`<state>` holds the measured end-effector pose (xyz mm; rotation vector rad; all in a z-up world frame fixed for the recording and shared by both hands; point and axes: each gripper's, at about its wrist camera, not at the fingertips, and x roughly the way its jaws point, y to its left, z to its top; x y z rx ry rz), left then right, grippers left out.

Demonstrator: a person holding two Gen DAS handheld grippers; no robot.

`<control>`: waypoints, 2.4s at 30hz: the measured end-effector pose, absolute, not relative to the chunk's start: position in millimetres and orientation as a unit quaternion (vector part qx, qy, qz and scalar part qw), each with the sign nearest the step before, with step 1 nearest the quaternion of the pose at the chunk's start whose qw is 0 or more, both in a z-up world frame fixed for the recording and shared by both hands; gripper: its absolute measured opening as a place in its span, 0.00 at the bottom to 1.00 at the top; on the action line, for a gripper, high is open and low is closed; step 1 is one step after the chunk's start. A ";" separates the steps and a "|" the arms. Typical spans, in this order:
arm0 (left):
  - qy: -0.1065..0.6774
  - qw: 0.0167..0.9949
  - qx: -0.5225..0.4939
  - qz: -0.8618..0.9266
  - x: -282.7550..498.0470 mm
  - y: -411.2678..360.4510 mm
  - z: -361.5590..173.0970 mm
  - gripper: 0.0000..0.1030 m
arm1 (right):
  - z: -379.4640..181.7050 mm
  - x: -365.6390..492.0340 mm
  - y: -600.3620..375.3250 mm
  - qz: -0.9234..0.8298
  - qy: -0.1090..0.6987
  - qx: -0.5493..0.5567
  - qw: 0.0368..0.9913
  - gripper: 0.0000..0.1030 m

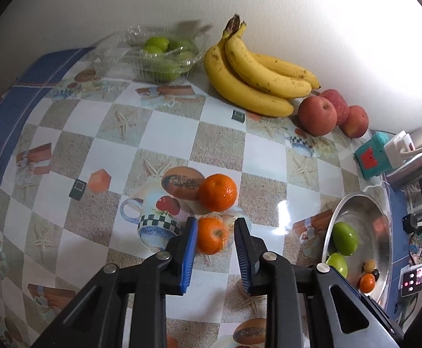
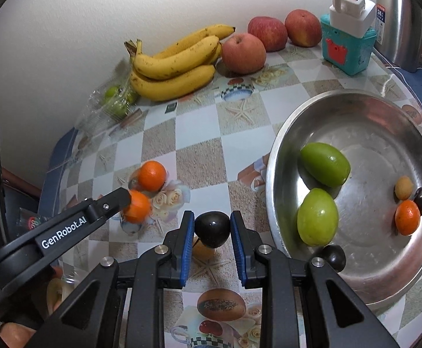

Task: Organize fruits
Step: 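Close the left gripper on the orange while the right gripper holds the dark fruit, then lift the dark fruit and orange and carry them over the steel basin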

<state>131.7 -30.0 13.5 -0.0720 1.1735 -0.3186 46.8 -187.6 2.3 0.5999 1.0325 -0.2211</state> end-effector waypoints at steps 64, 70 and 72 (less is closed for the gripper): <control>0.549 0.826 -0.005 -0.128 131.7 -42.3 6.5 0.36 | -3.9 27.3 -223.8 -0.120 0.479 0.334 0.803 0.25; 0.540 0.826 0.000 -0.163 121.9 -63.5 19.6 0.36 | -2.3 12.7 -250.2 -0.150 0.466 0.351 0.798 0.25; 0.539 0.824 0.004 -0.175 118.0 -71.9 22.4 0.36 | -1.8 5.5 -261.9 -0.166 0.461 0.356 0.796 0.25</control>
